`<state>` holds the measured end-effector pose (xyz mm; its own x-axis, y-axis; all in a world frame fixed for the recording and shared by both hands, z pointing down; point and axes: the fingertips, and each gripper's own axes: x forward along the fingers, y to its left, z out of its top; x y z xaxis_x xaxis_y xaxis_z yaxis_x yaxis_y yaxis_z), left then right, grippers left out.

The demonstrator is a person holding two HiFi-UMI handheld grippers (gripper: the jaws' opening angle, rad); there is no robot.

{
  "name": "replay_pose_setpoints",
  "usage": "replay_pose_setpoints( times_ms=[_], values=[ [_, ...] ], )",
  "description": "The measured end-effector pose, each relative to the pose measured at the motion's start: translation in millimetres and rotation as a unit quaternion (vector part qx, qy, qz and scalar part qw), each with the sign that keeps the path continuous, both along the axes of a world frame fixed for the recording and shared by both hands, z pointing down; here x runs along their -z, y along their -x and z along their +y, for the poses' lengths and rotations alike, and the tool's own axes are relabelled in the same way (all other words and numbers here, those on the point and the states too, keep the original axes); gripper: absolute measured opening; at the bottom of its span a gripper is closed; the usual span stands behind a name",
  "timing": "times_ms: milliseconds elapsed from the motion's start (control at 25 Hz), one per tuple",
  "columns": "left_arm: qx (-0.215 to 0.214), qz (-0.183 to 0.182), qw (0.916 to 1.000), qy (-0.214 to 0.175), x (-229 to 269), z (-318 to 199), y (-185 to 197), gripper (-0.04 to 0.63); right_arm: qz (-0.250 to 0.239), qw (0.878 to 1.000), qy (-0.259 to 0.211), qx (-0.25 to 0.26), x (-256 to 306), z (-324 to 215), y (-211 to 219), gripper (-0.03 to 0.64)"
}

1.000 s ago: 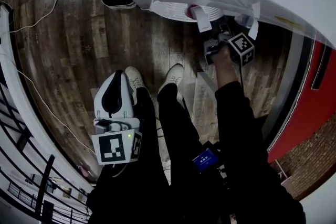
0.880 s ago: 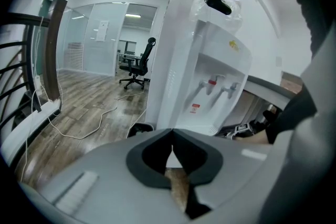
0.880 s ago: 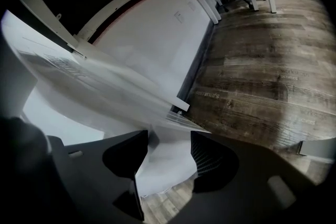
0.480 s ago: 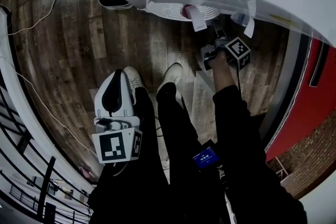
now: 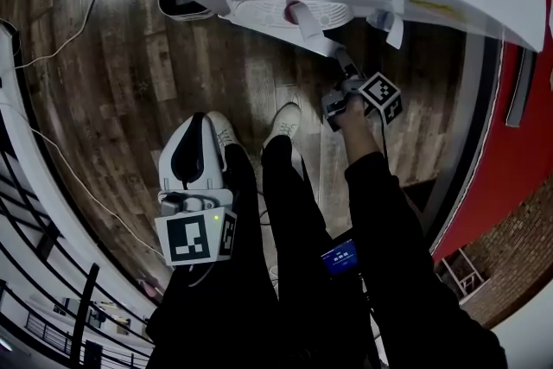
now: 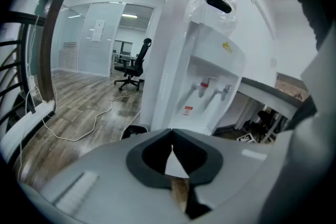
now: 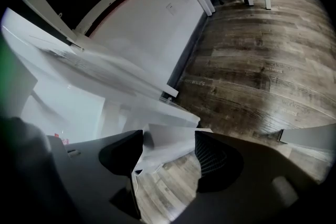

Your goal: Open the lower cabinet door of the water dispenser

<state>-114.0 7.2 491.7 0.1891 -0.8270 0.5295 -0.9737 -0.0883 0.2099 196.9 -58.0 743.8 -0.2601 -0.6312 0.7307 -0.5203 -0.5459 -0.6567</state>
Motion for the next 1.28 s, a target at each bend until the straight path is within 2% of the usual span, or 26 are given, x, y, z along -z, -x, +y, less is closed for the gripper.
replay_pose_setpoints(
  times_ms=[240, 520, 680, 920, 1280],
  values=[
    [-0.011, 0.001, 0.9999, -0.001, 1.2, 3.4, -6.2, 0.006, -0.006, 0.999, 0.015, 0.030, -1.2, 28.6, 12.2, 0.310],
    [-0.024, 0.004, 0.9997, -0.007, 5.0, 5.5, -9.9, 0.006, 0.010, 0.993, 0.029, 0.111, -1.4, 57.8, 28.7, 0.311],
    [-0.027, 0.005, 0.9995, -0.015, 7.2, 6.9, -7.7, 0.007, 0.016, 0.986, 0.038, 0.160, -3.0, 76.5, 42.2, 0.318],
    [-0.018, 0.004, 0.9998, -0.005, 7.6, 12.0, 0.0, 0.008, 0.018, 0.975, 0.047, 0.218, -5.5, 98.5, 63.0, 0.328],
    [-0.021, 0.007, 0.9996, -0.015, 9.9, 16.2, 2.1, 0.006, 0.032, 0.948, 0.056, 0.311, -6.8, 117.0, 91.6, 0.334]
  ],
)
